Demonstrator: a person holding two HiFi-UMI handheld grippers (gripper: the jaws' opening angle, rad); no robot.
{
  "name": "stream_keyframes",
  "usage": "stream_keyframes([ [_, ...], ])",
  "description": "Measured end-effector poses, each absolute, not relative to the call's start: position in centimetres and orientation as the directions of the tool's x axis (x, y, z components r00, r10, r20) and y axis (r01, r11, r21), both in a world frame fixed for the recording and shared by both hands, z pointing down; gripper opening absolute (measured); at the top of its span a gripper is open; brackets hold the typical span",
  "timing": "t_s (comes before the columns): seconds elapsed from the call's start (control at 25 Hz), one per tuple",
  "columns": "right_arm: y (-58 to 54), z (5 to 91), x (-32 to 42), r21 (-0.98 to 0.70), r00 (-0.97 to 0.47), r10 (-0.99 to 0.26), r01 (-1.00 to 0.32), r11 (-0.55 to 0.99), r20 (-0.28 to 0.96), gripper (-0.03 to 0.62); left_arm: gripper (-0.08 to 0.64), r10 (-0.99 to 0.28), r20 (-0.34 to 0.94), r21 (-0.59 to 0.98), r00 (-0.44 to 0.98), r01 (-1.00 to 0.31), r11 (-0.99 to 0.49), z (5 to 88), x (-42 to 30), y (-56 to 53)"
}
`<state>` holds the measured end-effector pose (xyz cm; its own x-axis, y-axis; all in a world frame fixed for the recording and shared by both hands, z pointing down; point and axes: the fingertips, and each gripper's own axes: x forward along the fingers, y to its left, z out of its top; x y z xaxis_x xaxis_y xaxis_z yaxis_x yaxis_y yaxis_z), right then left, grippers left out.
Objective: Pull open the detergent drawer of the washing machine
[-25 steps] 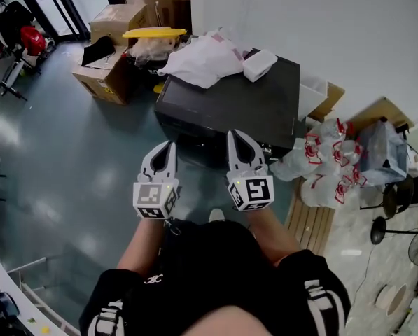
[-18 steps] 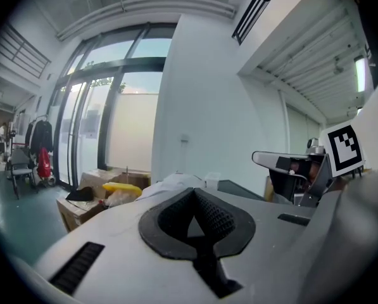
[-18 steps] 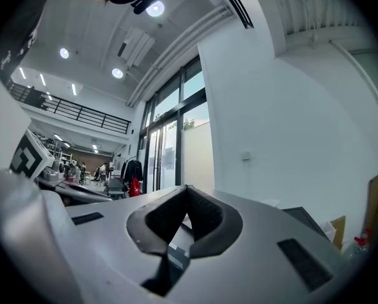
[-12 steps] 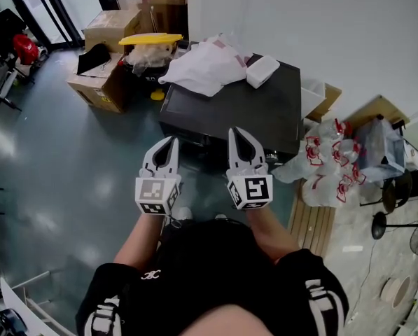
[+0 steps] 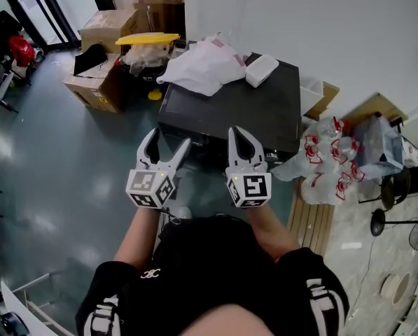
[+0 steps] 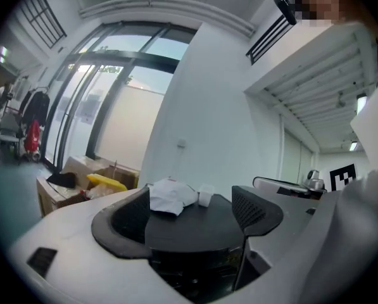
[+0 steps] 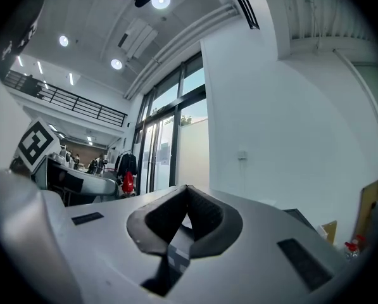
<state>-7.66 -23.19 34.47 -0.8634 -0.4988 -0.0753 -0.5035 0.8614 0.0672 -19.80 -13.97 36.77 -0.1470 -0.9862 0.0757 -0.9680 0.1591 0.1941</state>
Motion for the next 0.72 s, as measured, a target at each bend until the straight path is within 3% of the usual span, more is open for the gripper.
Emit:
stream_keyframes([
  [0.32, -23.0, 35.2, -7.7, 0.069, -0.866, -0.498, -0.500, 0.863, -0.046, 0.003, 0.377, -0.994, 0.073, 0.376, -0.077, -0.921, 0.099, 40.2, -21.0, -13.4],
  [0.72, -23.0, 36.9, -5.4, 0.058, -0.838, -0.545, -0.544, 0.837, -0.002, 0.003, 0.377, -0.998, 0.042, 0.732, -0.043, -0.679, 0.060, 48.5, -23.0, -12.3],
])
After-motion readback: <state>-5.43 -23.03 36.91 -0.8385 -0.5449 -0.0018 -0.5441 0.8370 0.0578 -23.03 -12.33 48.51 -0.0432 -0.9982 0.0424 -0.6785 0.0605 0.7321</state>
